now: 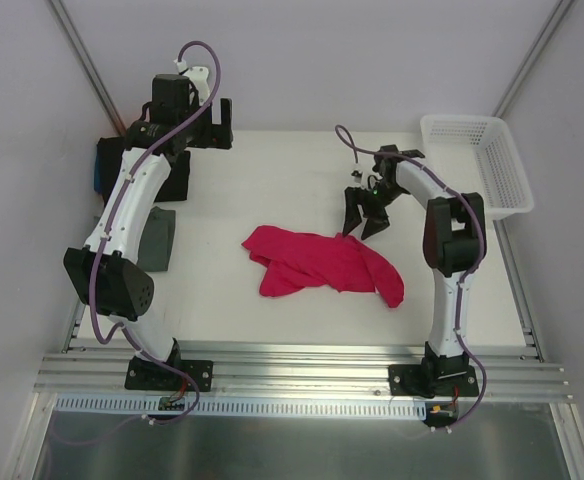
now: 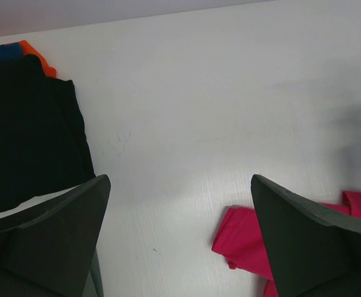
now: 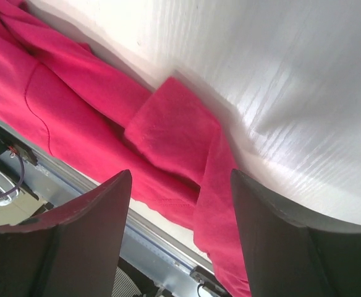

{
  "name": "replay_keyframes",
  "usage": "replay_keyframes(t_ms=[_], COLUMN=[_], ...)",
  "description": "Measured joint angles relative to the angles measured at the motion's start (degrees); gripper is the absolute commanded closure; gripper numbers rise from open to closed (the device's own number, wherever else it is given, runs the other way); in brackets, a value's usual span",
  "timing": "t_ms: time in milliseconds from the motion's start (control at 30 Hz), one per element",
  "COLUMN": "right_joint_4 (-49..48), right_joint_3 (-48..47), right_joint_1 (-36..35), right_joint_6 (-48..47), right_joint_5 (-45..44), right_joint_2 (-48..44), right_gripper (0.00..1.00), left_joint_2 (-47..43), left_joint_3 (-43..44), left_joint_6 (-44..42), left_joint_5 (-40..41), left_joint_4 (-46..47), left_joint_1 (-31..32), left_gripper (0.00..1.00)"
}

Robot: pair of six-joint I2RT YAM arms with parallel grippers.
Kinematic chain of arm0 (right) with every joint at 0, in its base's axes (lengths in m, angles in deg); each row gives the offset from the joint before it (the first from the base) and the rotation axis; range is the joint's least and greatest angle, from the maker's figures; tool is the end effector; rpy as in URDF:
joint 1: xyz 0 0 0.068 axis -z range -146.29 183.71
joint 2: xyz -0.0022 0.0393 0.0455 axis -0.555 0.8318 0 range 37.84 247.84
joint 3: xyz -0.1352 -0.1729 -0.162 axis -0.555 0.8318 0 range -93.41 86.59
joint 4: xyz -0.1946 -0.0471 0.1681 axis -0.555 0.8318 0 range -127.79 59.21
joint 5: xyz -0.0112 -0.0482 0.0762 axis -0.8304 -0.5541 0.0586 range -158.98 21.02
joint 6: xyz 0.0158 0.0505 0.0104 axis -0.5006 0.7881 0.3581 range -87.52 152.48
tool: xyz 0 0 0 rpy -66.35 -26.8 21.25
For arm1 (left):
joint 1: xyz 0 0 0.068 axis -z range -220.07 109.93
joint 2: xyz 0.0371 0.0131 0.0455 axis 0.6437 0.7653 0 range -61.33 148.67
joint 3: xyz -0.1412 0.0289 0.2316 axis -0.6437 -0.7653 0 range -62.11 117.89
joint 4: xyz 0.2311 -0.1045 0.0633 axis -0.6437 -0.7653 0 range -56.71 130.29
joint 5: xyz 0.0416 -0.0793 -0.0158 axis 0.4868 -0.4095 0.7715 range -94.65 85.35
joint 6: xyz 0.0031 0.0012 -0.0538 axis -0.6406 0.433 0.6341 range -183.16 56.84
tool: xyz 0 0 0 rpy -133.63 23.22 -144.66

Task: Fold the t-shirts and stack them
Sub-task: Move the tshirt to the center of the board

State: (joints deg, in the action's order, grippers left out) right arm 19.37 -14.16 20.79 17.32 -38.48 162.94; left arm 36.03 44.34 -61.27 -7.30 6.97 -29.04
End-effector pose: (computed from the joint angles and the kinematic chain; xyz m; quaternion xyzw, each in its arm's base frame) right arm 0.4200 0.1150 0.1797 -0.2523 0.9287 0.2609 0.0765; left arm 0.3786 -0.0754 0.4283 0.0794 0.8359 -0.0804 0.5371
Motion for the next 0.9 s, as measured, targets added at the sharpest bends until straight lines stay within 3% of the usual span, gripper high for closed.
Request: replay_keyframes(t_ms=[300,500,667,900], right_joint_4=[-1.0,-0.7,-1.2,-1.3], right_joint_3=[-0.5,-2.2,-3.1,-4.2], right_joint_1=[-0.3,-0.4,-0.5,-0.5], right_joint_6=[0.6,0.8,0.8,0.6], right_joint_5=[0.0,0.3,0.1,-0.3], right_joint_2=[2.8,5.2,5.6,5.7], right_gripper=[0.37,0.49,0.51,0.74], left_joint_2=[-0.4,-1.5,-2.1,-2.1], left_joint_3=[-0.2,-0.7,-1.0,-1.0], left_joint_6=[0.0,0.0,0.0,0.0], left_joint_5=[0.2,0.3,0.3,0.3], left_joint_4=[0.0,0.0,0.0,0.0], left_joint_1=[0.0,0.0,0.0,0.0], left_gripper=[0.01,0.01,0.01,0.01])
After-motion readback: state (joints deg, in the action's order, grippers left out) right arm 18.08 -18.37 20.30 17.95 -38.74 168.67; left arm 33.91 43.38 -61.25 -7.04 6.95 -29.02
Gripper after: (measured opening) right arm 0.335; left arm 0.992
